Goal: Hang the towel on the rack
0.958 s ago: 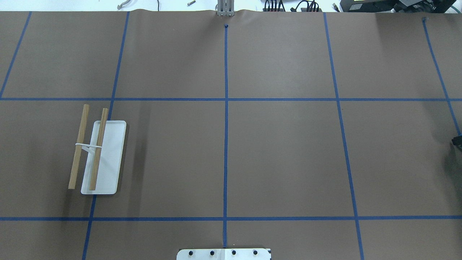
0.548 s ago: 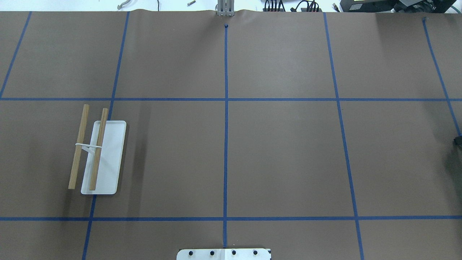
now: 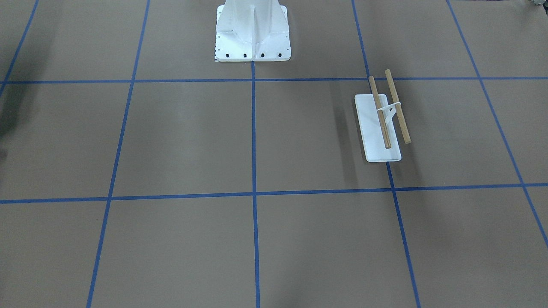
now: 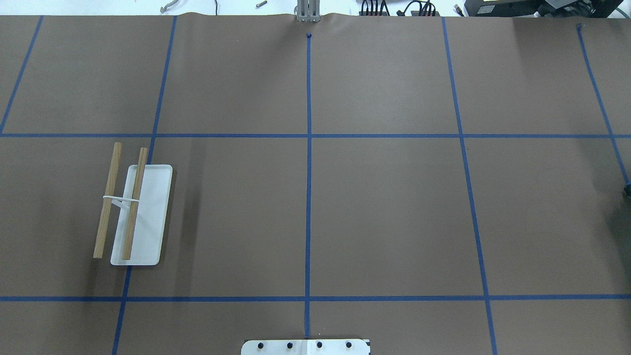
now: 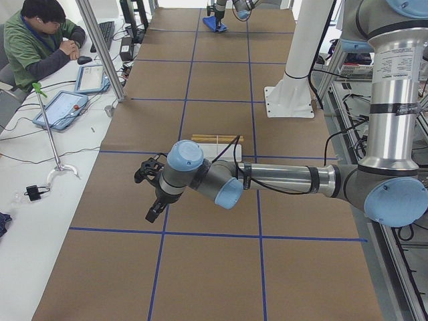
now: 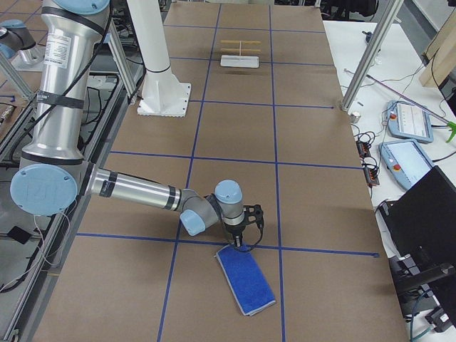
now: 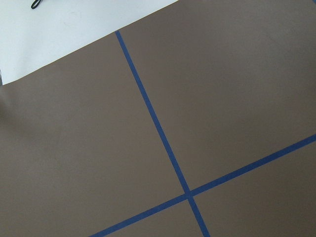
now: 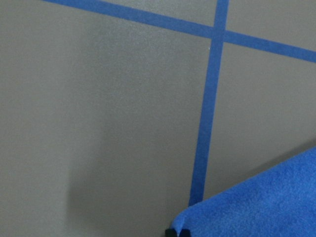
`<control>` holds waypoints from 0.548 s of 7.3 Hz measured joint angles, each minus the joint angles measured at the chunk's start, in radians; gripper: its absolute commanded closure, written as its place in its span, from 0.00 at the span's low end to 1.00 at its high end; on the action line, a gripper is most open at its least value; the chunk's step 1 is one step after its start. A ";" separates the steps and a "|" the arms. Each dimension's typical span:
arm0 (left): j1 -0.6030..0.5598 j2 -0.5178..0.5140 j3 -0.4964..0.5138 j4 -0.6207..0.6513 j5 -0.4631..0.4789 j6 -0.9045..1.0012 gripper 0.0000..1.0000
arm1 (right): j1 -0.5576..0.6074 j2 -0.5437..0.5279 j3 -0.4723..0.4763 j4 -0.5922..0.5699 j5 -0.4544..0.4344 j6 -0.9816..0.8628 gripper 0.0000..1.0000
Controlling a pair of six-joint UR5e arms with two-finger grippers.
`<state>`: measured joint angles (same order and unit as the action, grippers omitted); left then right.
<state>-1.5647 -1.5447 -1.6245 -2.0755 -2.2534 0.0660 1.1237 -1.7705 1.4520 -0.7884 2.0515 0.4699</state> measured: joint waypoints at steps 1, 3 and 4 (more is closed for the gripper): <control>0.000 0.000 0.000 0.000 0.000 -0.001 0.01 | 0.008 -0.003 0.005 0.000 0.006 -0.001 1.00; 0.001 0.000 0.001 0.000 0.000 -0.003 0.01 | 0.052 -0.004 0.034 -0.001 0.059 -0.005 1.00; 0.001 0.000 0.001 0.000 0.000 -0.003 0.01 | 0.087 -0.001 0.057 -0.002 0.100 -0.006 1.00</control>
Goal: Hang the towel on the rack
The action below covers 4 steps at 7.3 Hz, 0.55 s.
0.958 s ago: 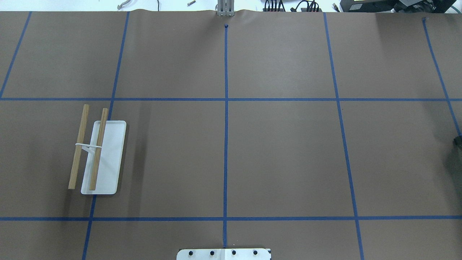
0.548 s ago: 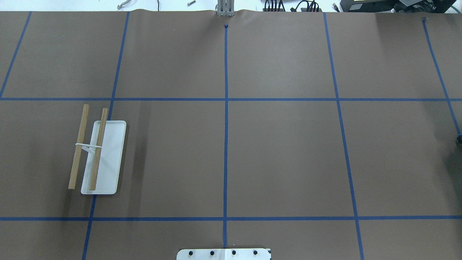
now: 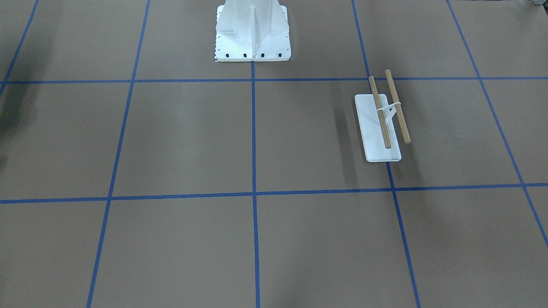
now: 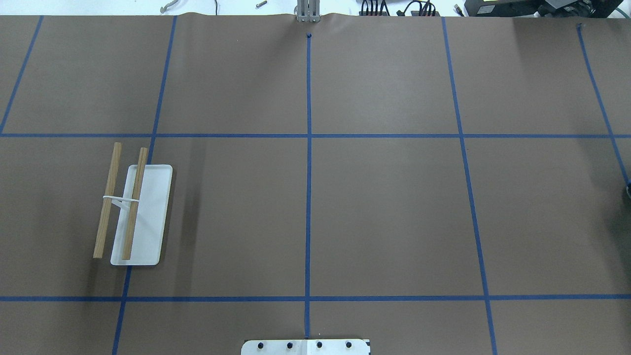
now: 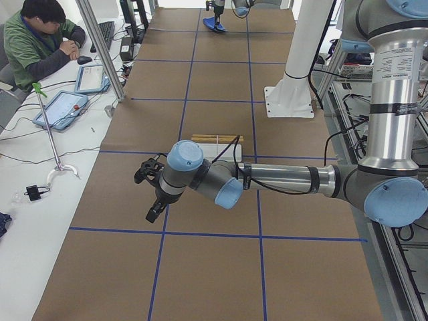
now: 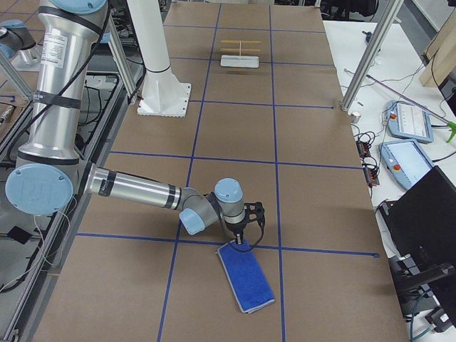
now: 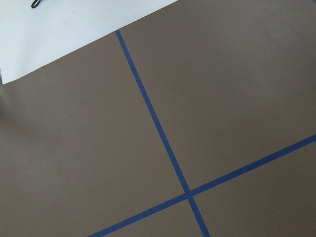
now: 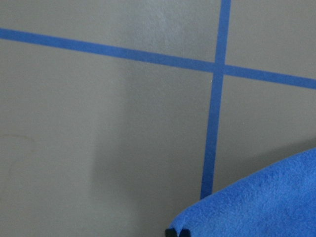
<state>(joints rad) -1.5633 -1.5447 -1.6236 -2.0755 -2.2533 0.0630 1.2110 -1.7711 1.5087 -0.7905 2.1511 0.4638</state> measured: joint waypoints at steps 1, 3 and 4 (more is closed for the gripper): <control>0.000 0.000 -0.001 0.000 0.000 0.000 0.01 | 0.029 0.014 0.022 -0.004 0.044 0.000 1.00; -0.001 -0.001 -0.008 0.000 0.000 -0.011 0.02 | 0.089 0.100 0.047 -0.037 0.142 0.006 1.00; -0.001 -0.006 -0.014 0.000 -0.001 -0.029 0.02 | 0.107 0.154 0.068 -0.070 0.169 0.018 1.00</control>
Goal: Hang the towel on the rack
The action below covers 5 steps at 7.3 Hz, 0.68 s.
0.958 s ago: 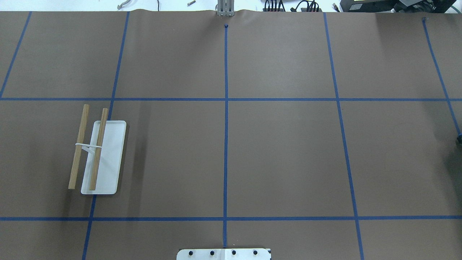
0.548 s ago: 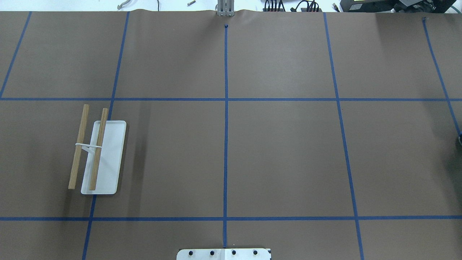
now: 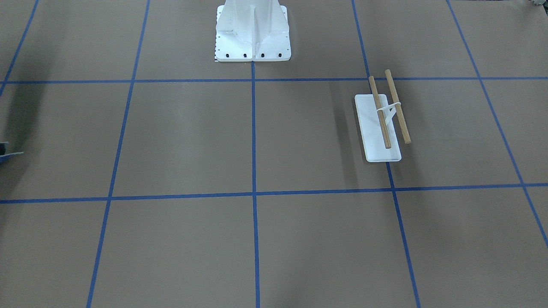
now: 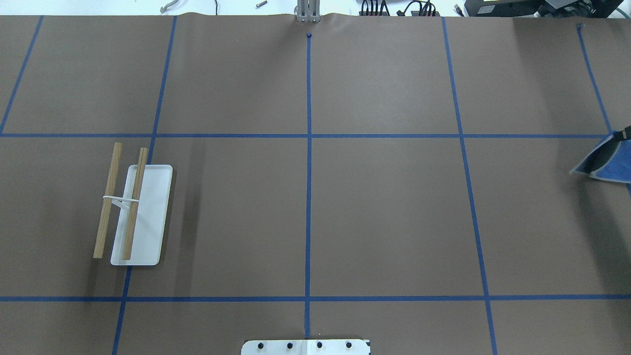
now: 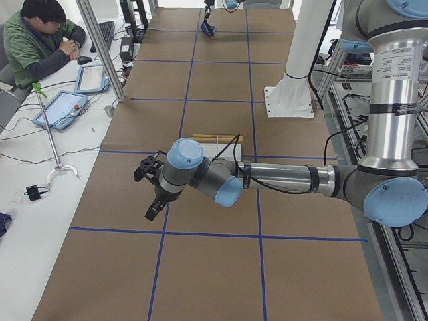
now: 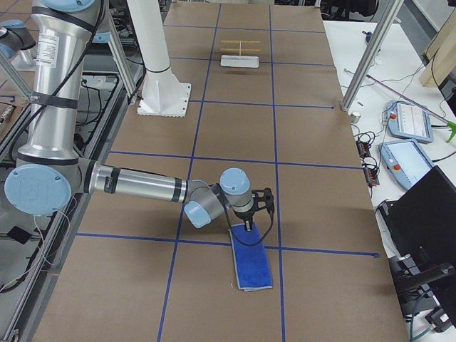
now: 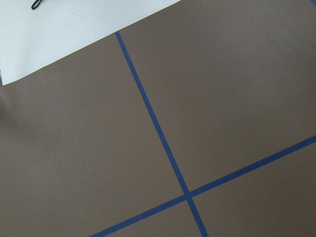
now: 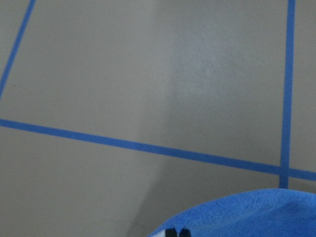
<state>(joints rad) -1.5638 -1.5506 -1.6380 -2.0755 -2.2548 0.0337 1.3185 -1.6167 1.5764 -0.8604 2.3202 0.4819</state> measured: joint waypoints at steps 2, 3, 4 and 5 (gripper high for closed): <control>0.002 -0.028 -0.027 0.001 -0.011 -0.110 0.02 | 0.014 0.117 0.089 -0.138 0.015 0.043 1.00; 0.003 -0.057 -0.043 0.002 -0.045 -0.226 0.02 | 0.010 0.168 0.143 -0.202 0.016 0.087 1.00; 0.008 -0.099 -0.050 0.001 -0.093 -0.375 0.02 | -0.007 0.209 0.191 -0.238 0.012 0.167 1.00; 0.029 -0.144 -0.057 -0.006 -0.124 -0.536 0.02 | -0.036 0.247 0.226 -0.252 0.000 0.254 1.00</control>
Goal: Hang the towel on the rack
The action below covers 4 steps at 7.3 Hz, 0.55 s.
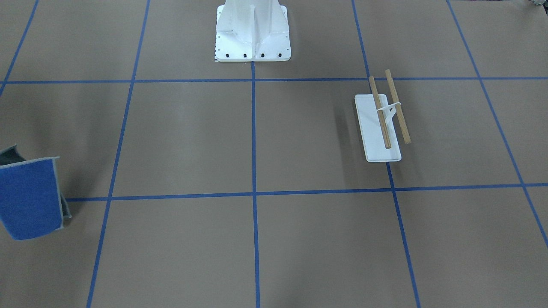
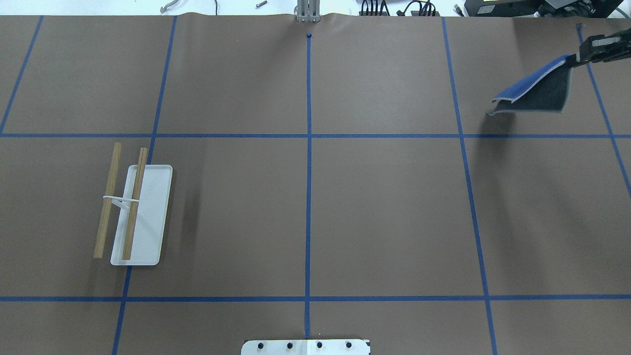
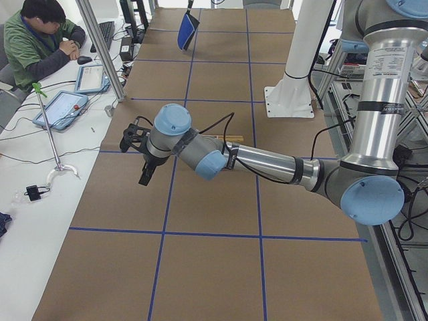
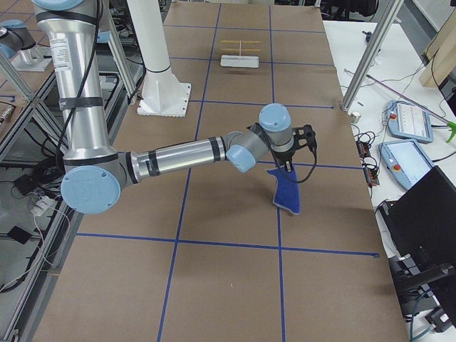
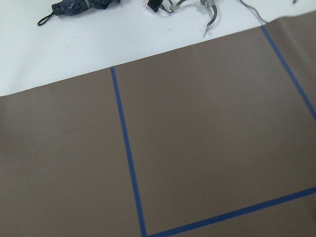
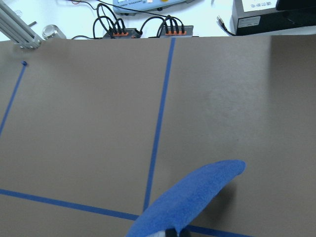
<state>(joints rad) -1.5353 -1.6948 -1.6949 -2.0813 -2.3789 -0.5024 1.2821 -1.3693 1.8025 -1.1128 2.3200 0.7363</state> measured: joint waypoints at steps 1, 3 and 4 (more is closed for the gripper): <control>0.038 -0.047 -0.008 -0.022 -0.013 -0.165 0.02 | -0.041 0.048 0.020 -0.005 -0.025 0.087 1.00; 0.144 -0.141 -0.012 -0.115 -0.015 -0.494 0.02 | -0.160 0.148 0.050 -0.008 -0.122 0.224 1.00; 0.210 -0.188 -0.011 -0.153 -0.012 -0.655 0.02 | -0.230 0.189 0.075 -0.009 -0.189 0.297 1.00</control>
<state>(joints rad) -1.3249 -1.8832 -1.7055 -2.2340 -2.3913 -1.1572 1.0525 -1.1806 1.8775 -1.1214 2.1310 1.0337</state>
